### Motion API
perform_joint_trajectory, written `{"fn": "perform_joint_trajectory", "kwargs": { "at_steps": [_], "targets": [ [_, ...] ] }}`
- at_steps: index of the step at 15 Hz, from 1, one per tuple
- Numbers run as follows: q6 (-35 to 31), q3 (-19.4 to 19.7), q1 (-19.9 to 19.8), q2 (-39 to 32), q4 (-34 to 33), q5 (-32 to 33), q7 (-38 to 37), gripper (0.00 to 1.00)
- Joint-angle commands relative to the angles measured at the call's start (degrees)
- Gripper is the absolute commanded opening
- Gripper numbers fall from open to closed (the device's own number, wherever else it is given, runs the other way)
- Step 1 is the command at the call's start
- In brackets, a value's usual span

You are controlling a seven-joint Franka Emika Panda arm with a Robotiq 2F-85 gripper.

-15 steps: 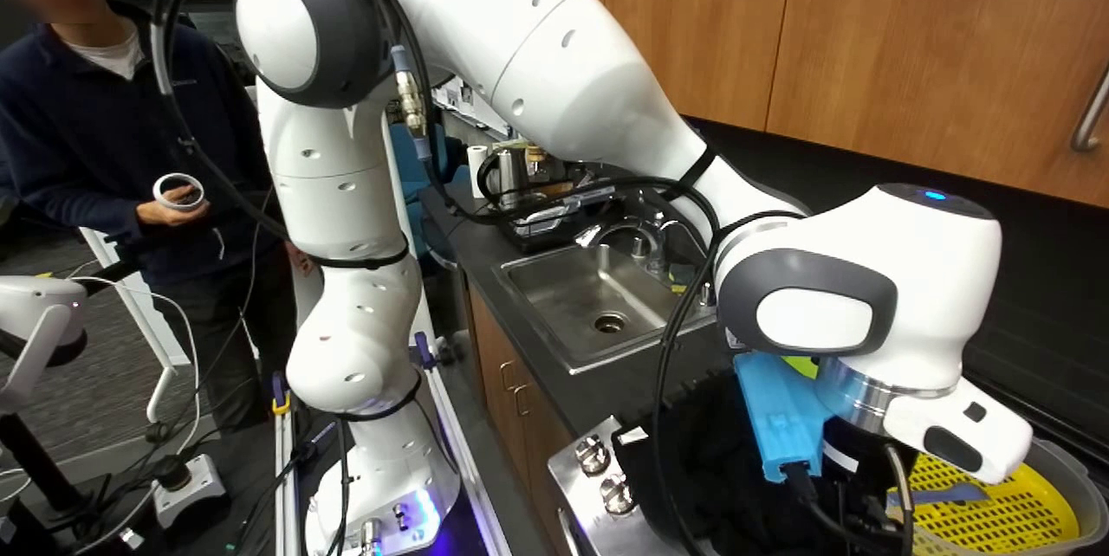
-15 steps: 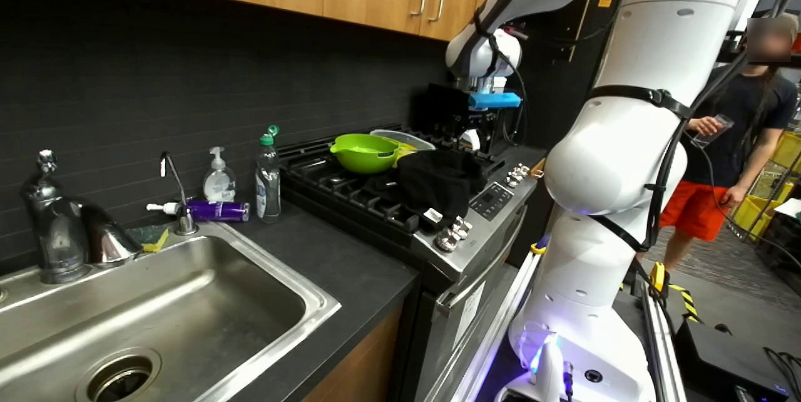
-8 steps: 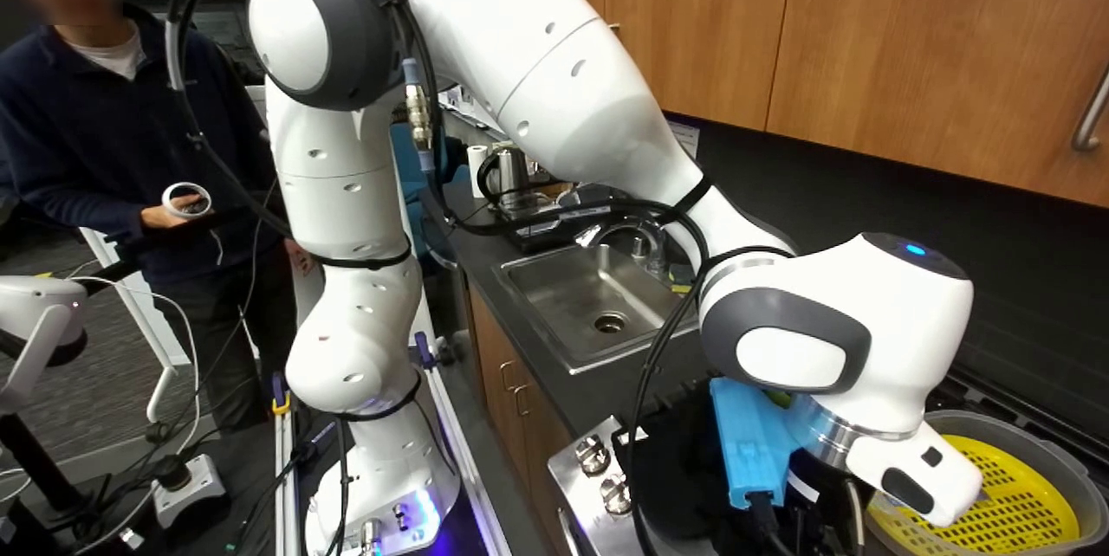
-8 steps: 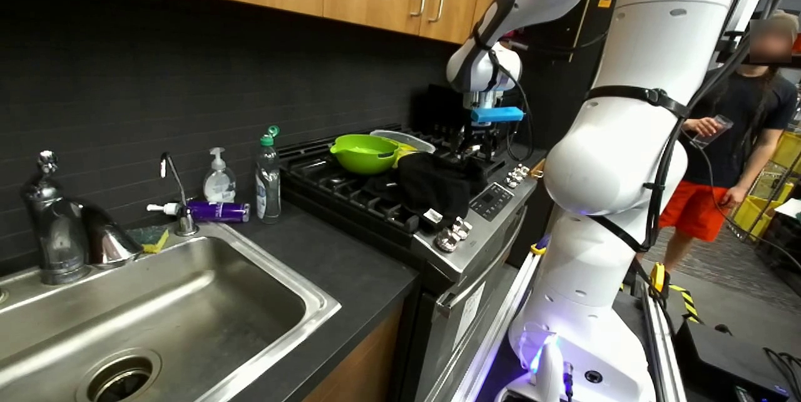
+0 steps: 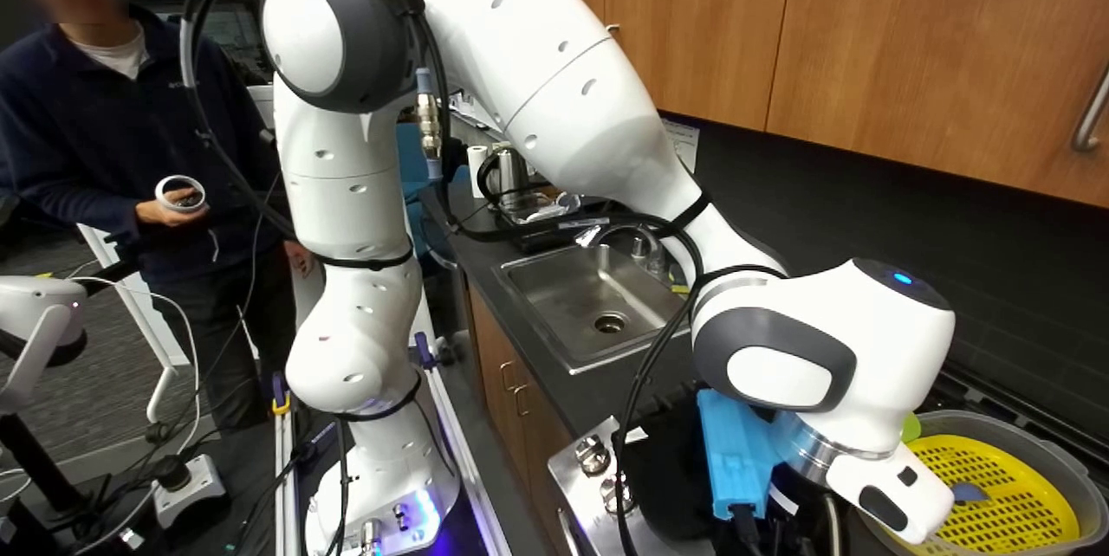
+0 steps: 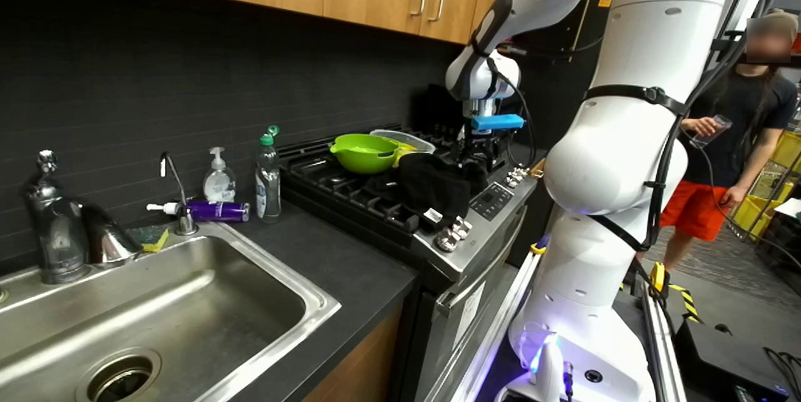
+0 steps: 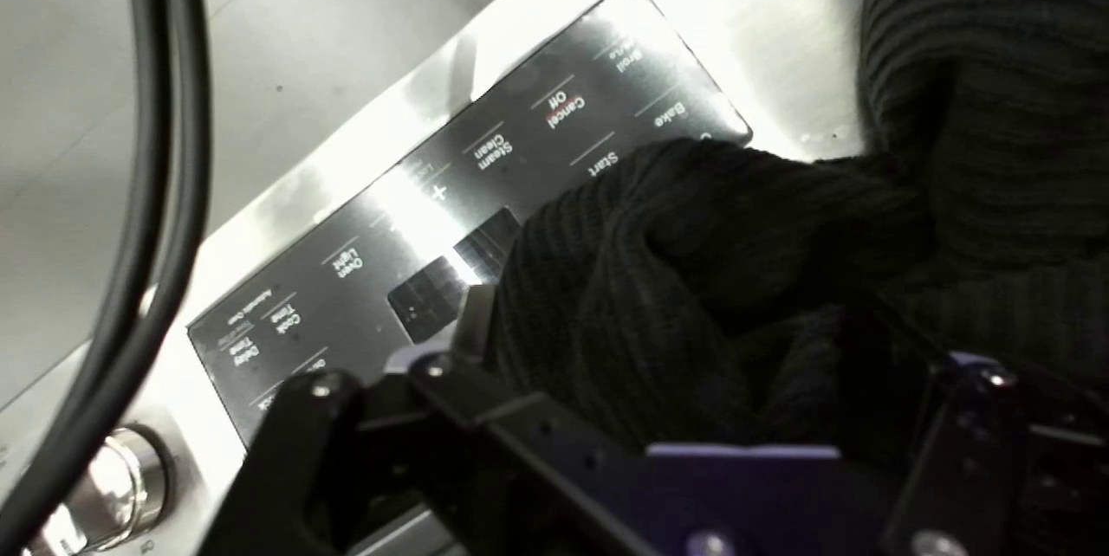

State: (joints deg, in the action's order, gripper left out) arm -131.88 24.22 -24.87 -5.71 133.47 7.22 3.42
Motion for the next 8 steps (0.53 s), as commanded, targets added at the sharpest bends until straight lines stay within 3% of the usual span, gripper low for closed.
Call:
{"fn": "perform_joint_trajectory", "kwargs": {
  "at_steps": [1,8],
  "targets": [
    [1.7,0.5,-0.1,0.8,-0.4,0.8,0.0,1.00],
    [0.7,0.3,-0.1,0.0,-0.3,0.1,0.0,1.00]
  ]
}}
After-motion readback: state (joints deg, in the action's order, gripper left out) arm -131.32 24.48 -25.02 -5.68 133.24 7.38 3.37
